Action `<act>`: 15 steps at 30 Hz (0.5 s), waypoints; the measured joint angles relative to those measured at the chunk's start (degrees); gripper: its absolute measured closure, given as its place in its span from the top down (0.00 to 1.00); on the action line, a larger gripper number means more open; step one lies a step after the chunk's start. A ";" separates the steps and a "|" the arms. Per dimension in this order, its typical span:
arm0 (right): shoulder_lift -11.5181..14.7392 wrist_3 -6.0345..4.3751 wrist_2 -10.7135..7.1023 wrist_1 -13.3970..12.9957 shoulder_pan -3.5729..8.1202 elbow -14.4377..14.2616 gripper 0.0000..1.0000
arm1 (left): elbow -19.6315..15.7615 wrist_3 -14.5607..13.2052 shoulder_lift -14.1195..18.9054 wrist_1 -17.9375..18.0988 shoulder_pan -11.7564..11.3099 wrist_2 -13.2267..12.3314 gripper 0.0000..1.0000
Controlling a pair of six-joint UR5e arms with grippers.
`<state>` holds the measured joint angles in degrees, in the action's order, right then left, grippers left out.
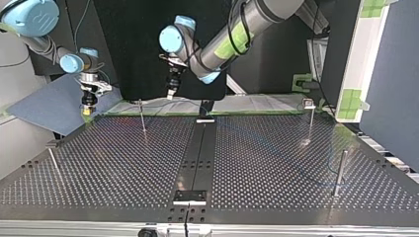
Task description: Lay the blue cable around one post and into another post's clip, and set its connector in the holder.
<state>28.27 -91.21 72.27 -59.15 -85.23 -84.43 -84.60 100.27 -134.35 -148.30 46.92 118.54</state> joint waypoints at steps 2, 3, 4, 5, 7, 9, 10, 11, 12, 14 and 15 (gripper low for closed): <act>0.00 -0.01 -0.01 0.00 -0.08 0.00 0.26 | -1.09 0.25 1.09 0.49 -0.25 -0.07 1.00; 0.00 -0.02 -0.01 0.00 -0.11 0.00 0.26 | -1.52 0.39 1.53 0.65 -0.36 -0.10 1.00; 0.00 -0.03 -0.01 0.00 -0.14 0.00 0.26 | -2.13 0.56 2.12 0.77 -0.48 -0.13 1.00; 0.00 -0.03 -0.01 -0.01 -0.17 0.00 0.26 | -2.58 0.66 2.58 0.82 -0.54 -0.15 1.00; 0.00 -0.03 -0.02 -0.01 -0.24 0.00 0.26 | -3.65 0.81 3.65 0.81 -0.56 -0.14 1.00; 0.00 -0.04 -0.02 -0.01 -0.33 0.00 0.26 | -4.58 0.90 4.58 0.78 -0.46 -0.10 1.00; 0.00 -0.03 -0.02 -0.02 -0.36 0.01 0.26 | -5.19 0.92 5.20 0.76 -0.40 -0.08 1.00; 0.00 -0.03 -0.01 -0.03 -0.38 0.01 0.26 | -5.66 0.93 5.65 0.75 -0.35 -0.10 1.00; 0.00 -0.06 -0.02 -0.06 -0.39 0.01 0.26 | -6.10 0.93 6.09 0.75 -0.31 -0.11 1.00; 0.00 -0.16 -0.02 -0.14 -0.40 0.01 0.26 | -7.13 0.91 7.13 0.82 -0.19 -0.19 1.00; 0.00 -0.26 -0.01 -0.21 -0.40 0.01 0.26 | -7.54 0.91 7.53 0.89 -0.15 -0.22 1.00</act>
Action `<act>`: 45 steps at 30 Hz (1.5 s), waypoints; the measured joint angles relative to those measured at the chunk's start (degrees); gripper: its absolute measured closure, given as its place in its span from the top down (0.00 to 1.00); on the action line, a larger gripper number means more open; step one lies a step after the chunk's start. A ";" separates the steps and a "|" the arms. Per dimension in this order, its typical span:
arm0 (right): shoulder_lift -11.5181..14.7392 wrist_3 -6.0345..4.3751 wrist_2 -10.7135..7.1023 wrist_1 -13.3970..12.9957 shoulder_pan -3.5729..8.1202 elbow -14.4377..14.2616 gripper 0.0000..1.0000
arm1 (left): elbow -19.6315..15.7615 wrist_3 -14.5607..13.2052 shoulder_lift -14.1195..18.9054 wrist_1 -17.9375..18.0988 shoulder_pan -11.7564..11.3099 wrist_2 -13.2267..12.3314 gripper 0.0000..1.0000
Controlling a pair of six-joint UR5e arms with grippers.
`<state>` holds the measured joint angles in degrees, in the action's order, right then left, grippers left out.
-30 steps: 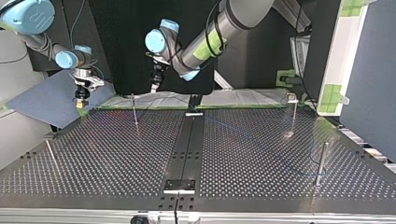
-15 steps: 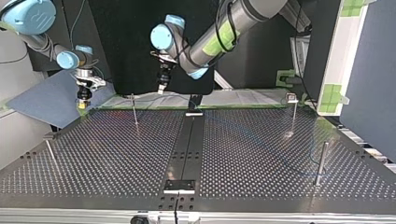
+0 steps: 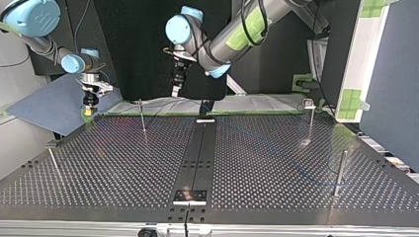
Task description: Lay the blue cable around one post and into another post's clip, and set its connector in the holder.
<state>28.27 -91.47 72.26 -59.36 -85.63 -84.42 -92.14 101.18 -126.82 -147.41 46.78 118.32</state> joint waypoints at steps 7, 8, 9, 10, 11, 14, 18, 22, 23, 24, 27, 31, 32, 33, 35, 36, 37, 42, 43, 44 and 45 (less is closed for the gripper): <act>0.00 -0.20 0.00 -0.20 -0.04 0.03 0.26 | -3.29 0.06 3.30 0.22 0.06 0.02 1.00; 0.00 -0.20 0.00 -0.21 -0.06 0.02 0.26 | -3.77 0.06 3.77 0.30 0.06 0.02 1.00; 0.00 -0.21 0.00 -0.22 -0.08 0.01 0.26 | -4.25 0.06 4.25 0.41 0.06 0.02 1.00; 0.00 -0.21 0.00 -0.24 -0.09 0.01 0.26 | -4.88 0.06 4.90 0.59 0.07 0.02 1.00; 0.00 -0.21 0.00 -0.26 -0.11 0.01 0.26 | -5.33 0.06 5.34 0.72 0.05 0.02 1.00; 0.00 -0.21 0.00 -0.36 -0.17 0.02 0.26 | -6.81 0.08 6.82 1.36 -0.13 0.02 1.00; 0.00 -0.21 0.00 -0.41 -0.27 0.06 0.26 | -8.70 0.34 8.71 2.81 -0.44 -0.24 1.00; 0.00 -0.22 0.00 -0.47 -0.34 0.07 0.26 | -10.81 1.76 10.81 4.82 -0.90 -1.43 1.00; 0.00 -0.22 0.00 -0.48 -0.37 0.07 0.26 | -11.27 2.17 11.27 5.30 -1.00 -1.59 1.00; 0.00 -0.22 0.00 -0.49 -0.39 0.08 0.26 | -11.73 2.58 11.75 5.79 -1.09 -1.68 1.00; 0.00 -0.22 0.00 -0.50 -0.43 0.08 0.26 | -13.36 3.32 13.37 7.40 -1.35 -1.70 1.00; 0.00 -0.22 0.00 -0.50 -0.52 0.08 0.26 | -15.63 3.47 15.64 9.67 -1.61 -1.62 1.00; 0.00 -0.21 0.00 -0.51 -0.52 0.08 0.26 | -16.11 3.46 16.11 10.11 -1.64 -1.60 1.00; 0.00 -0.21 0.00 -0.50 -0.54 0.08 0.26 | -16.55 3.45 16.55 10.55 -1.68 -1.59 1.00; 0.00 -0.21 0.00 -0.51 -0.56 0.08 0.26 | -17.48 3.43 17.50 11.29 -1.73 -1.58 1.00; 0.00 -0.22 0.00 -0.51 -0.59 0.08 0.26 | -17.88 3.43 17.88 11.49 -1.76 -1.57 1.00; 0.00 -0.21 0.00 -0.51 -0.60 0.08 0.26 | -18.40 3.42 18.40 11.73 -1.80 -1.59 1.00; 0.00 -0.21 0.00 -0.52 -0.67 0.08 0.26 | -20.62 3.52 20.64 13.10 -2.09 -1.70 1.00; 0.00 -0.21 0.00 -0.52 -0.69 0.08 0.26 | -21.18 3.53 21.20 13.28 -2.17 -1.67 1.00; 0.00 -0.21 0.00 -0.52 -0.71 0.08 0.26 | -21.62 3.53 21.62 13.35 -2.23 -1.65 1.00; 0.00 -0.21 0.00 -0.51 -0.74 0.08 0.26 | -22.02 3.51 22.02 13.39 -2.28 -1.62 1.00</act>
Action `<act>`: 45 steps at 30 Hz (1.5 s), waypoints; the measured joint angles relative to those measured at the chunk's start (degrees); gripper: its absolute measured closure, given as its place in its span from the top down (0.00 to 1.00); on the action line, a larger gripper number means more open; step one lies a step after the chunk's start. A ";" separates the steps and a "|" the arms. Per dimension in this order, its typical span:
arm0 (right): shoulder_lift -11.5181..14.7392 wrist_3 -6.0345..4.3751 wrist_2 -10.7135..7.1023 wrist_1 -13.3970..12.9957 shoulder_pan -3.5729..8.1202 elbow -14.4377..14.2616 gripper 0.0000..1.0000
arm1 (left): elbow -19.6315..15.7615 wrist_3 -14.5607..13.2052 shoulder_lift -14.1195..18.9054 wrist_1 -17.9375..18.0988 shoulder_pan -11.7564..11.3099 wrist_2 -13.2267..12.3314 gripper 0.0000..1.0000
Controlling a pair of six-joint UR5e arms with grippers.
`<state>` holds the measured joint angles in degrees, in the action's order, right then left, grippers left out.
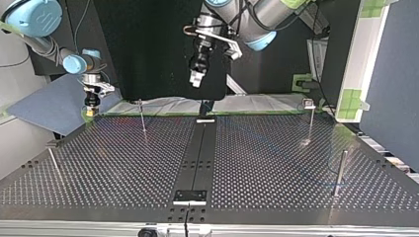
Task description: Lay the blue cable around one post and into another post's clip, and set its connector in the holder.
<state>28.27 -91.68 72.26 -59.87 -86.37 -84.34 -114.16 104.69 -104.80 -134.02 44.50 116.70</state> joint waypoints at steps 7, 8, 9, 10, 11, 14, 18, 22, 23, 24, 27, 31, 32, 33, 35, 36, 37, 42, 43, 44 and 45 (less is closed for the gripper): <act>0.00 0.01 0.00 0.07 -0.09 0.00 0.26 | -3.38 -0.21 3.37 0.53 -0.39 -0.03 1.00; 0.00 0.03 0.00 0.06 -0.10 0.00 0.26 | -3.83 -0.23 3.83 0.70 -0.42 -0.06 1.00; 0.00 0.04 0.00 0.04 -0.11 0.00 0.26 | -4.27 -0.25 4.29 0.92 -0.45 -0.08 1.00; 0.00 0.05 0.00 0.04 -0.13 0.00 0.26 | -4.91 -0.26 4.91 1.31 -0.52 -0.12 1.00; 0.00 0.06 0.00 0.03 -0.13 0.00 0.26 | -5.39 -0.24 5.38 1.65 -0.58 -0.17 1.00; 0.00 0.08 0.00 0.04 -0.15 0.03 0.26 | -6.86 -0.10 6.86 2.92 -0.83 -0.31 1.00; 0.00 0.13 0.00 0.22 -0.24 0.14 0.26 | -8.72 0.01 8.34 4.72 -1.23 -0.43 1.00; 0.00 0.16 -0.01 0.26 -0.31 0.16 0.26 | -10.92 -0.16 8.13 6.76 -1.45 -0.46 1.00; 0.00 0.17 -0.01 0.27 -0.31 0.16 0.26 | -11.36 -0.19 8.07 7.02 -1.47 -0.47 1.00; 0.00 0.17 -0.01 0.29 -0.32 0.16 0.26 | -11.82 -0.22 8.02 7.24 -1.49 -0.47 1.00; 0.00 0.22 -0.03 0.33 -0.36 0.17 0.26 | -13.28 -0.26 7.94 7.83 -1.56 -0.47 1.00; 0.00 0.36 -0.07 0.38 -0.35 0.29 0.26 | -15.08 -0.33 7.93 8.10 -1.69 -0.47 1.00; 0.02 0.40 -0.08 0.43 -0.36 0.35 0.26 | -15.51 -0.34 7.93 8.10 -1.73 -0.47 1.00; 0.02 0.51 -0.06 0.57 -0.38 0.41 0.26 | -15.94 -0.35 7.92 8.10 -1.76 -0.47 1.00; 0.02 0.68 -0.04 0.76 -0.40 0.47 0.26 | -16.89 -0.36 7.92 8.12 -1.84 -0.47 1.00; 0.04 0.75 -0.02 0.84 -0.40 0.49 0.26 | -17.32 -0.37 7.91 8.13 -1.87 -0.47 1.00; 0.04 0.79 -0.02 0.89 -0.41 0.50 0.26 | -17.89 -0.42 7.91 8.14 -1.91 -0.47 1.00; 0.05 0.87 0.00 0.96 -0.42 0.51 0.26 | -20.03 -0.85 7.91 8.44 -2.08 -0.46 1.00; 0.05 0.87 0.00 0.97 -0.42 0.54 0.26 | -20.59 -0.93 7.90 8.58 -2.13 -0.47 1.00; 0.05 0.87 0.00 0.97 -0.42 0.54 0.26 | -21.02 -0.98 7.90 8.67 -2.17 -0.47 1.00; 0.04 0.87 -0.01 0.98 -0.42 0.54 0.26 | -21.46 -1.01 7.90 8.74 -2.22 -0.47 1.00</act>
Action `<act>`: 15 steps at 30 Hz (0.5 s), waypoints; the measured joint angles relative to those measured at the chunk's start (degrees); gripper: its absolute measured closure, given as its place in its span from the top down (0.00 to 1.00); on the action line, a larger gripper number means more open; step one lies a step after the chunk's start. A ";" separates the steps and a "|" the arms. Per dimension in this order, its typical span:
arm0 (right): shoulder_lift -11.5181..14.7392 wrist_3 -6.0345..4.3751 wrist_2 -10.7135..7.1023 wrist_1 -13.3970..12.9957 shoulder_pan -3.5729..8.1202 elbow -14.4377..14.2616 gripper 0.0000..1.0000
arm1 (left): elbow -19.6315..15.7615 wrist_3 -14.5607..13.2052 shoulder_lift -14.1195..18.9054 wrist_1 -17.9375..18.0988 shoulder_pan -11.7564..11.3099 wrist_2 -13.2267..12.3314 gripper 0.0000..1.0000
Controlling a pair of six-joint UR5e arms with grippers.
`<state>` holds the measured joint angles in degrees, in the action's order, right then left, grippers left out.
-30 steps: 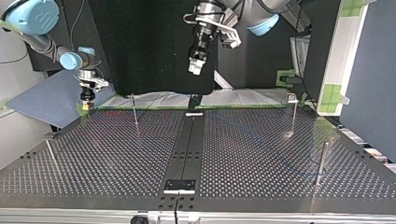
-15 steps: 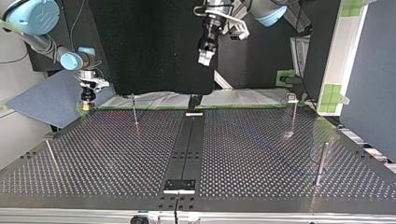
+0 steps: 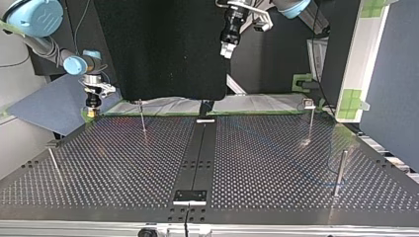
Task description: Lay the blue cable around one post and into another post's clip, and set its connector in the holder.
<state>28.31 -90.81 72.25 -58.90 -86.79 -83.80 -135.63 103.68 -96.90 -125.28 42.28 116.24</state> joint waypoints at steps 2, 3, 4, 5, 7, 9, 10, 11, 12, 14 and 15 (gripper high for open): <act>-0.01 0.00 -0.01 0.00 -0.01 -0.01 0.26 | -1.06 -0.10 0.00 0.30 -0.12 -0.02 1.00; -0.02 0.00 -0.01 0.00 -0.05 0.00 0.26 | -1.56 -0.15 0.00 0.47 -0.16 -0.04 1.00; -0.03 0.00 -0.01 0.00 -0.08 -0.01 0.26 | -2.17 -0.21 -0.03 0.73 -0.21 -0.05 1.00; -0.03 0.01 0.00 0.00 -0.12 -0.01 0.26 | -2.62 -0.25 -0.04 0.99 -0.25 -0.06 1.00; -0.04 0.00 -0.01 0.02 -0.19 -0.01 0.26 | -3.75 -0.22 -0.04 1.86 -0.40 -0.12 1.00; -0.04 0.00 0.00 0.08 -0.28 -0.01 0.26 | -4.73 -0.13 -0.04 2.72 -0.55 -0.15 1.00; -0.04 0.01 0.00 0.12 -0.30 -0.02 0.26 | -5.40 -0.08 -0.05 3.38 -0.66 -0.16 1.00; -0.03 0.00 0.00 0.15 -0.32 -0.02 0.26 | -5.87 -0.07 -0.06 3.83 -0.74 -0.16 1.00; -0.02 0.00 0.01 0.19 -0.33 -0.01 0.26 | -6.31 -0.04 -0.06 4.24 -0.82 -0.16 1.00; -0.03 0.00 0.01 0.23 -0.33 -0.01 0.26 | -7.26 -0.04 -0.06 5.20 -1.03 -0.16 1.00; -0.03 0.01 0.01 0.24 -0.34 -0.01 0.26 | -7.67 -0.07 -0.07 5.60 -1.13 -0.14 1.00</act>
<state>28.28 -90.80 72.26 -58.66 -87.13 -83.81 -143.30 103.61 -96.96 -119.68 41.14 116.10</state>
